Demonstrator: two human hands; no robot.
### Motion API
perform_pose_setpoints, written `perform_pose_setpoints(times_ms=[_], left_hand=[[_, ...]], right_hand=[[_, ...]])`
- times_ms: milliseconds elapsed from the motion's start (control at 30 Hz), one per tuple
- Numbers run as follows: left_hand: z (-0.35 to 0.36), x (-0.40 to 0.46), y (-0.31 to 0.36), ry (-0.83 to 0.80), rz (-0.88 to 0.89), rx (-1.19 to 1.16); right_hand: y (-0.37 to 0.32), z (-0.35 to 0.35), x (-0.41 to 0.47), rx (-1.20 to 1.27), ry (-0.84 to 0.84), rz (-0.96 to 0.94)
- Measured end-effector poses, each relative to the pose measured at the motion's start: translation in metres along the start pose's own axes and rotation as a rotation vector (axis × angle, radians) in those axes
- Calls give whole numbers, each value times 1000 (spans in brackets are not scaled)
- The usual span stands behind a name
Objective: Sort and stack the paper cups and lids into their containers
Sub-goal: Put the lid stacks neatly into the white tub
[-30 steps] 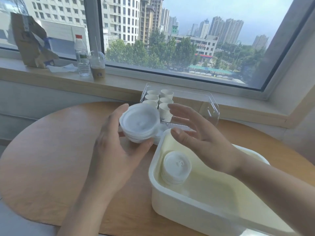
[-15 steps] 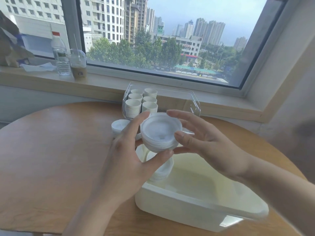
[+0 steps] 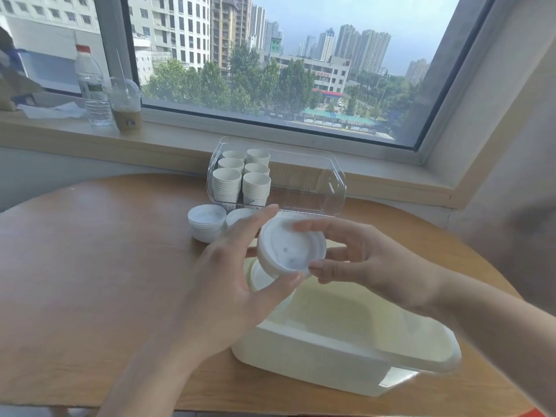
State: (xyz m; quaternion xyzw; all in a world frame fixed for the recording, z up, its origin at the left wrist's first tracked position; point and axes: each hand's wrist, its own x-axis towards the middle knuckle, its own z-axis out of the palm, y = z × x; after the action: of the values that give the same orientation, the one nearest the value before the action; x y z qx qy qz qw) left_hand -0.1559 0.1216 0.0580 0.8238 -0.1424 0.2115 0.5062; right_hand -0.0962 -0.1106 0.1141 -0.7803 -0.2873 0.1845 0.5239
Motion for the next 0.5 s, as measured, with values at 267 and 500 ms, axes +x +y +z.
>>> perform_pose_setpoints(times_ms=[267, 500], left_hand=[[-18, 6, -29, 94, -117, 53], [-32, 8, -41, 69, -225, 36]], right_hand=[[30, -26, -9, -366, 107, 326], [49, -23, 3, -609, 9, 490]])
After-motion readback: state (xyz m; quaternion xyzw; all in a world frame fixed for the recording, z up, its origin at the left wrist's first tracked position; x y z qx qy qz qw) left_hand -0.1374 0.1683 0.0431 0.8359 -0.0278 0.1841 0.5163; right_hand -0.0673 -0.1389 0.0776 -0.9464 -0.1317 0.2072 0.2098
